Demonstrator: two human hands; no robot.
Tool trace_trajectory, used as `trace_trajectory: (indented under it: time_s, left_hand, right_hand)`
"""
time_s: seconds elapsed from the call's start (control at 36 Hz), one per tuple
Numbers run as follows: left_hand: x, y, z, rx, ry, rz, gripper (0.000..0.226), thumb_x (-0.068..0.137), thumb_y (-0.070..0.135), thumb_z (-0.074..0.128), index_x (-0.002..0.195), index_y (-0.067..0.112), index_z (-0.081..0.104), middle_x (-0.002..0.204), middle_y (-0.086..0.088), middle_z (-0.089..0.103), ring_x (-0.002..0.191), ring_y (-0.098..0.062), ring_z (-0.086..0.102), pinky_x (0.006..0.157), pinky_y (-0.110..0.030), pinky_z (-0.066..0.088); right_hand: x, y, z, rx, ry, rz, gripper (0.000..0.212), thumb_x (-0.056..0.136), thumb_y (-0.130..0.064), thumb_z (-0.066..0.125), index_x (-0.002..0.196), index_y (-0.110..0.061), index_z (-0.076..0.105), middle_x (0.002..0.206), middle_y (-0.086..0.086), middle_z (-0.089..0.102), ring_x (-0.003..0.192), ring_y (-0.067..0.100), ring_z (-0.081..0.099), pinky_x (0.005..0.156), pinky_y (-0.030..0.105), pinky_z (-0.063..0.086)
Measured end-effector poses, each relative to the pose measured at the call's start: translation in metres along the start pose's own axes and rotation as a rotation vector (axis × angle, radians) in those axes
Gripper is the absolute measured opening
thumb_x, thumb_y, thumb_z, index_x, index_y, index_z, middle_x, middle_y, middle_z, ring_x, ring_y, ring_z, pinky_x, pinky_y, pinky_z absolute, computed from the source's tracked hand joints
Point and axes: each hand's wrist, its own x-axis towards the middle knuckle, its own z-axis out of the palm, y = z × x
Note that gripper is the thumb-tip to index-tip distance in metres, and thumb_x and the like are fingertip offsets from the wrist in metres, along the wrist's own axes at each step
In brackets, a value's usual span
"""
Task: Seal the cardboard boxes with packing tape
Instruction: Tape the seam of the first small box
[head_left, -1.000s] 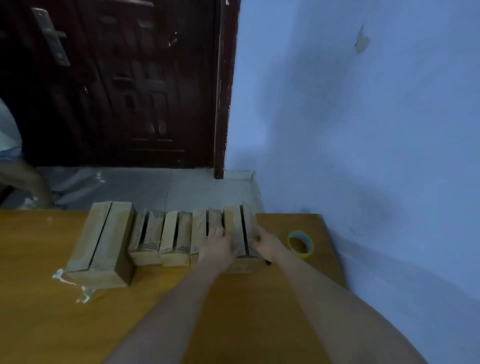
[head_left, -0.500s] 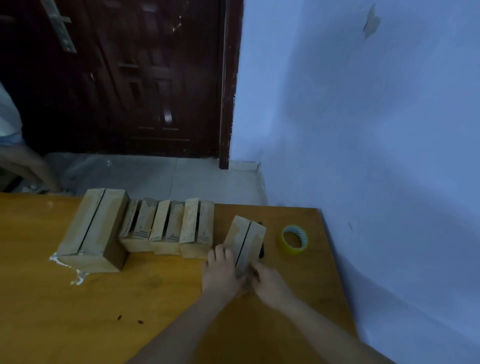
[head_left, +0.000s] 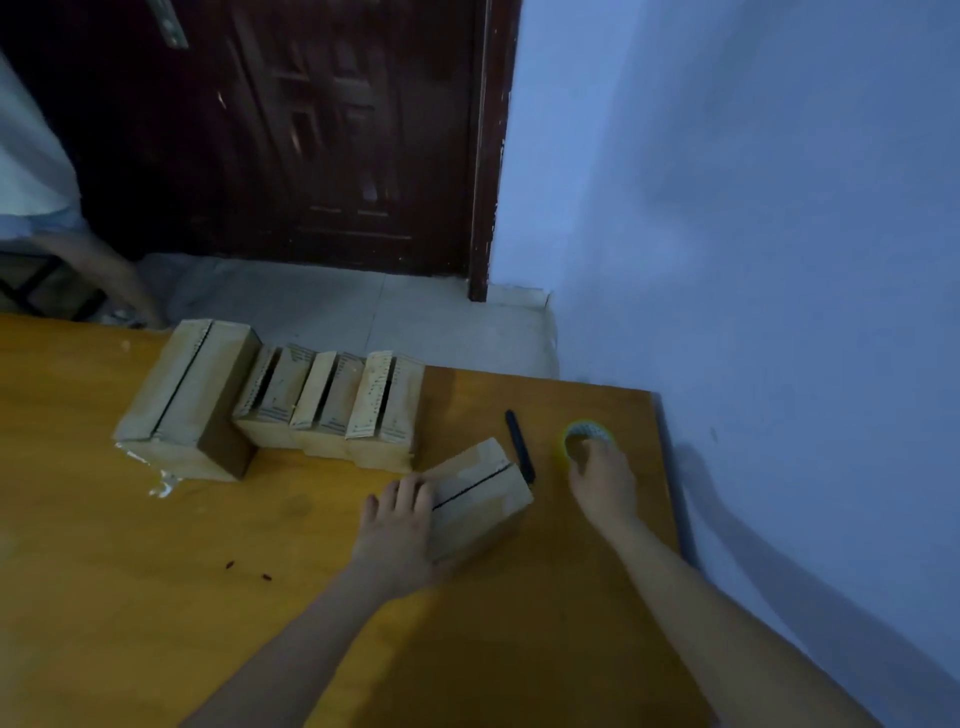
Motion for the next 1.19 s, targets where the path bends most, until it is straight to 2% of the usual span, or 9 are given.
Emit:
trace_trajectory:
  time_s: [0.11, 0.25, 0.5, 0.58, 0.67, 0.81, 0.94, 1.03, 1.19]
  left_hand:
    - [0.001, -0.005, 0.001, -0.042, -0.025, 0.036, 0.081, 0.075, 0.043, 0.067, 0.139, 0.021, 0.022, 0.144, 0.002, 0.017, 0.14, -0.021, 0.011, 0.117, -0.043, 0.007]
    - [0.006, -0.006, -0.002, -0.016, -0.007, 0.058, 0.077, 0.078, 0.021, 0.061, 0.142, 0.021, 0.019, 0.147, 0.002, 0.014, 0.142, -0.02, 0.008, 0.117, -0.043, 0.001]
    - [0.009, -0.01, -0.007, -0.058, -0.02, 0.077, 0.079, 0.076, 0.016, 0.059, 0.143, 0.021, 0.018, 0.149, 0.004, 0.012, 0.143, -0.019, 0.005, 0.116, -0.048, -0.002]
    - [0.009, -0.014, -0.006, -0.103, -0.045, 0.105, 0.084, 0.073, 0.029, 0.064, 0.143, 0.021, 0.019, 0.147, 0.005, 0.014, 0.143, -0.018, 0.006, 0.115, -0.049, -0.004]
    - [0.009, -0.015, -0.009, -0.16, -0.054, 0.112, 0.086, 0.07, 0.055, 0.054, 0.143, 0.023, 0.021, 0.145, 0.007, 0.018, 0.141, -0.016, 0.008, 0.115, -0.048, -0.006]
    - [0.01, -0.001, -0.031, -0.328, 0.046, 0.091, 0.092, 0.062, 0.071, 0.018, 0.14, 0.023, 0.031, 0.141, 0.009, 0.03, 0.137, -0.012, 0.017, 0.114, -0.039, 0.001]
    - [0.014, 0.034, -0.064, -0.818, 0.137, 0.019, 0.057, 0.092, 0.06, 0.035, 0.121, 0.014, 0.054, 0.123, -0.002, 0.052, 0.115, -0.016, 0.044, 0.09, -0.028, 0.036]
    - [0.01, 0.054, -0.084, -1.226, 0.01, -0.05, 0.049, 0.095, 0.053, 0.031, 0.105, 0.016, 0.061, 0.11, -0.004, 0.061, 0.102, -0.017, 0.055, 0.084, -0.028, 0.042]
    - [0.0, 0.063, -0.097, -1.475, -0.257, -0.031, 0.063, 0.094, 0.06, 0.027, 0.112, 0.013, 0.065, 0.113, -0.006, 0.066, 0.107, -0.018, 0.06, 0.088, -0.031, 0.049]
  right_hand:
    - [0.034, 0.012, 0.013, -0.147, -0.121, 0.087, 0.047, 0.094, -0.039, 0.049, 0.129, -0.007, 0.048, 0.132, 0.01, 0.051, 0.123, 0.027, 0.046, 0.103, 0.045, 0.039]
    - [0.046, 0.006, 0.027, -0.294, -0.236, 0.029, 0.033, 0.095, -0.05, 0.042, 0.089, -0.019, 0.052, 0.087, 0.002, 0.06, 0.096, 0.024, 0.058, 0.105, 0.049, 0.03]
    - [0.037, 0.025, 0.042, -0.279, -0.135, -0.061, 0.023, 0.1, -0.027, 0.039, 0.083, -0.02, 0.053, 0.06, -0.004, 0.051, 0.08, 0.023, 0.06, 0.113, 0.05, 0.016]
    - [0.031, 0.033, 0.032, -0.045, -0.076, -0.051, 0.024, 0.099, -0.029, 0.043, 0.084, -0.016, 0.055, 0.062, -0.004, 0.049, 0.073, 0.024, 0.056, 0.089, 0.039, 0.038]
    - [0.021, 0.034, 0.008, 0.428, -0.056, 0.073, 0.026, 0.098, -0.027, 0.047, 0.075, -0.017, 0.054, 0.064, 0.001, 0.048, 0.062, 0.019, 0.049, 0.054, 0.025, 0.033]
    - [-0.013, 0.017, -0.043, 0.912, -0.139, 0.121, 0.022, 0.095, -0.023, 0.054, 0.087, -0.009, 0.068, 0.079, 0.002, 0.063, 0.072, 0.015, 0.059, 0.067, 0.028, 0.044]
    - [-0.049, -0.012, -0.078, 1.029, -0.144, 0.015, 0.021, 0.093, -0.017, 0.055, 0.076, -0.017, 0.067, 0.062, -0.012, 0.065, 0.06, -0.001, 0.059, 0.058, 0.015, 0.045]
    - [-0.067, -0.028, -0.09, 1.07, -0.194, -0.028, 0.024, 0.092, -0.018, 0.057, 0.072, -0.017, 0.069, 0.063, -0.009, 0.066, 0.061, 0.002, 0.061, 0.058, 0.016, 0.047]
    - [-0.09, -0.055, -0.099, 1.026, -0.253, -0.114, 0.02, 0.074, -0.034, 0.059, 0.068, -0.017, 0.068, 0.06, -0.006, 0.063, 0.057, 0.006, 0.059, 0.053, 0.016, 0.045]
